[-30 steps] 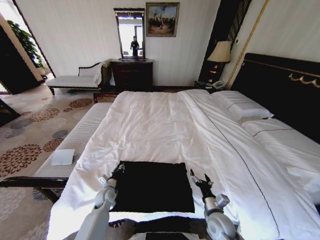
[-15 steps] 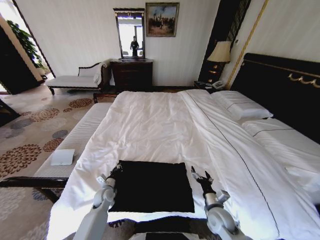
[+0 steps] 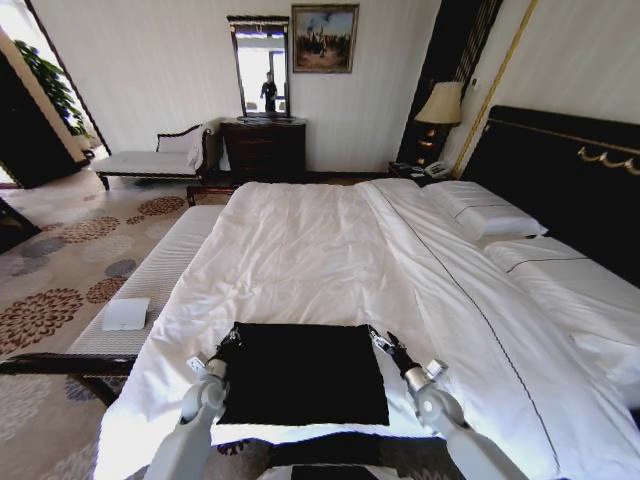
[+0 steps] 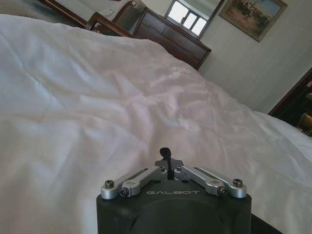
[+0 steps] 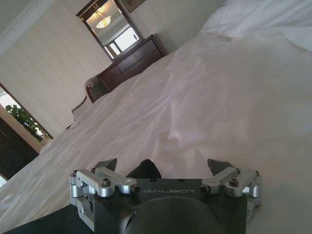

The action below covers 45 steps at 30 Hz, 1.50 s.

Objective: Fold the clothes on the bed.

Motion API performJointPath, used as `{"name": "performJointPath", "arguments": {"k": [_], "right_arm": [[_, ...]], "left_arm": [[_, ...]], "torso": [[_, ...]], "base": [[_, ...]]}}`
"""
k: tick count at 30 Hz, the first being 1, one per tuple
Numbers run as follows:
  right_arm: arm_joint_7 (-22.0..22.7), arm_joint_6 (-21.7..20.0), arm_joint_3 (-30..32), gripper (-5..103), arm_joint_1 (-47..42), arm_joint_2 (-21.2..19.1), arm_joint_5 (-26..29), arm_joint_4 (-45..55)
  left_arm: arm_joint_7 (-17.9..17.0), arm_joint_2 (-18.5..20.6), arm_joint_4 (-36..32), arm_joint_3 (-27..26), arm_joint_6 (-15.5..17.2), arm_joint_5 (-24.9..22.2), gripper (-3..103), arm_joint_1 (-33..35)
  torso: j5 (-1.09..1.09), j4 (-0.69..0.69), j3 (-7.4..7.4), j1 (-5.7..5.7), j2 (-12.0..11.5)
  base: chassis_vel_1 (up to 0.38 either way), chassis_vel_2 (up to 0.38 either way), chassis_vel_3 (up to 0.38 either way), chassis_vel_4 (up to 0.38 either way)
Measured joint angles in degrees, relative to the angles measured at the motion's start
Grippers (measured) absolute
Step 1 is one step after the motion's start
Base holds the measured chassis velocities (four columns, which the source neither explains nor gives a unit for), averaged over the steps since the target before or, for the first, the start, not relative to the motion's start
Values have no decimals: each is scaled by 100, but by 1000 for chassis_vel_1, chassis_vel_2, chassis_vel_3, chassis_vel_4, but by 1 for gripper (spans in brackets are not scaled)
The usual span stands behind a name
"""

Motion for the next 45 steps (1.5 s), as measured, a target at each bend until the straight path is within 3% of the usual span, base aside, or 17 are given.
{"name": "performJointPath", "arguments": {"k": [16, 20, 22, 24, 28, 29, 31, 32, 35, 38, 41, 42, 45], "right_arm": [[-285, -134, -231, 101, 554, 397, 414, -516], [-356, -146, -290, 80, 625, 523, 383, -614], [-360, -146, -291, 80, 627, 539, 367, -632], [-366, -147, -286, 64, 625, 547, 348, -656], [-402, -143, -257, 59, 595, 537, 357, -658], [-422, -136, -249, 48, 581, 537, 359, -657], [-450, -126, -242, 48, 570, 542, 359, -656], [-479, -102, -237, 37, 561, 554, 359, -653], [-516, -69, -232, 32, 541, 570, 358, -643], [-602, -32, -225, 16, 480, 588, 289, -632], [-662, 19, -216, 16, 453, 602, 256, -632], [-699, 40, -206, 5, 436, 604, 248, -627], [-801, 119, -170, 1, 396, 601, 214, -583]], "left_arm": [[-23, 41, -144, -164, 0, 4, 0, 174], [-39, 63, -176, -190, 0, 4, 0, 219], [-43, 66, -182, -196, 0, 4, 0, 225], [-52, 68, -200, -209, -1, 4, 0, 231], [-59, 70, -213, -216, -4, 4, 0, 240], [-61, 70, -216, -217, -7, 4, 0, 245], [-63, 68, -219, -217, -9, 5, 0, 250], [-65, 67, -224, -218, -13, 7, 0, 260], [-66, 66, -236, -222, -15, 9, 0, 277], [-66, 70, -256, -236, -36, 11, 0, 313], [-66, 76, -269, -241, -49, 11, 0, 334], [-66, 79, -276, -245, -56, 12, 0, 342], [-64, 81, -312, -252, -75, 9, 0, 363]], "torso": [[-2, 0, 0, 0, 0], [0, 0, 0, 0, 0], [0, 0, 0, -1, 0], [-1, 0, 0, 0, 0], [0, 0, 0, -1, 0], [0, -1, 0, 0, 0], [-1, 0, 0, -1, 0], [0, 0, 0, -1, 0], [0, 0, 0, -1, 0], [0, 0, 0, -1, 0], [0, 0, 0, -1, 0], [0, 0, 0, -1, 0], [0, 0, 0, -1, 0]], "base": [[0, 0, 0, 0], [0, 0, 0, 0], [0, 0, 0, 0], [0, 0, 0, 0], [0, 0, 0, 0], [0, 0, 0, 0], [0, 0, 0, 0], [0, 0, 0, 0], [0, 0, 0, 0], [0, 0, 0, 0], [0, 0, 0, 0], [0, 0, 0, 0], [0, 0, 0, 0]]}}
